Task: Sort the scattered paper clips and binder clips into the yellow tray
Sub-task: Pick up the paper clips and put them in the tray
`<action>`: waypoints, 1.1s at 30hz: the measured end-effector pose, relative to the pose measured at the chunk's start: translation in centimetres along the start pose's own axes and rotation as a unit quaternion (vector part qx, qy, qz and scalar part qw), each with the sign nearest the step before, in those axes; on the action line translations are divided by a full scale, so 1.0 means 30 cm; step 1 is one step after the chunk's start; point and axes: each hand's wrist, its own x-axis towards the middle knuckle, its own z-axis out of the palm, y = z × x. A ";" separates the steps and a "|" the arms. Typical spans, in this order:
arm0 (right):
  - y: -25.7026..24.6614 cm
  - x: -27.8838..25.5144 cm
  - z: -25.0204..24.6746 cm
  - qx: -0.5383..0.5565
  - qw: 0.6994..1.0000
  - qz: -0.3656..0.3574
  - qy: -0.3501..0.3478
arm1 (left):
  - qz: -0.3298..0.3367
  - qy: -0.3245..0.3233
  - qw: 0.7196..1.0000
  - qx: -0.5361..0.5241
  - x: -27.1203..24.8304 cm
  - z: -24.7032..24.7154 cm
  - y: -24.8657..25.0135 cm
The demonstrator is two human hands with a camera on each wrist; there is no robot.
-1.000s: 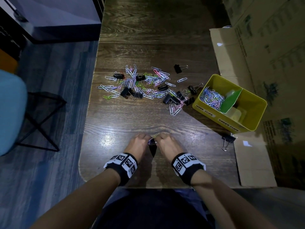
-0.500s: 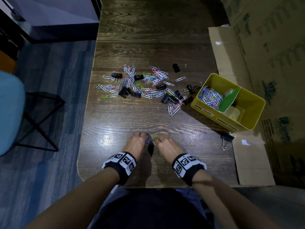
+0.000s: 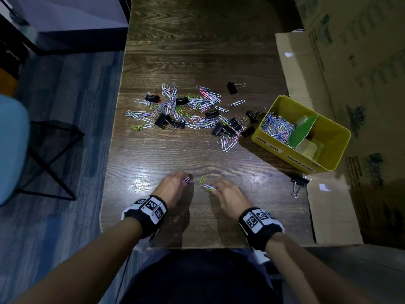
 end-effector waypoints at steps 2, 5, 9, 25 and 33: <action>0.019 -0.007 -0.013 0.035 0.999 0.014 0.005 | -0.033 0.002 0.997 -0.074 0.013 -0.007 -0.017; 0.036 -0.016 -0.035 0.071 0.997 0.016 0.010 | -0.100 -0.002 0.946 -0.309 0.024 -0.025 -0.012; 0.045 -0.022 -0.068 0.106 0.994 0.012 0.012 | -0.191 -0.037 0.787 -0.586 0.032 -0.054 0.052; 0.070 -0.033 -0.077 0.127 0.991 0.002 0.027 | -0.080 0.011 0.995 0.066 0.062 0.023 0.166; 0.085 -0.032 -0.133 0.149 0.986 0.018 0.070 | -0.061 -0.054 0.988 0.128 0.092 0.026 0.199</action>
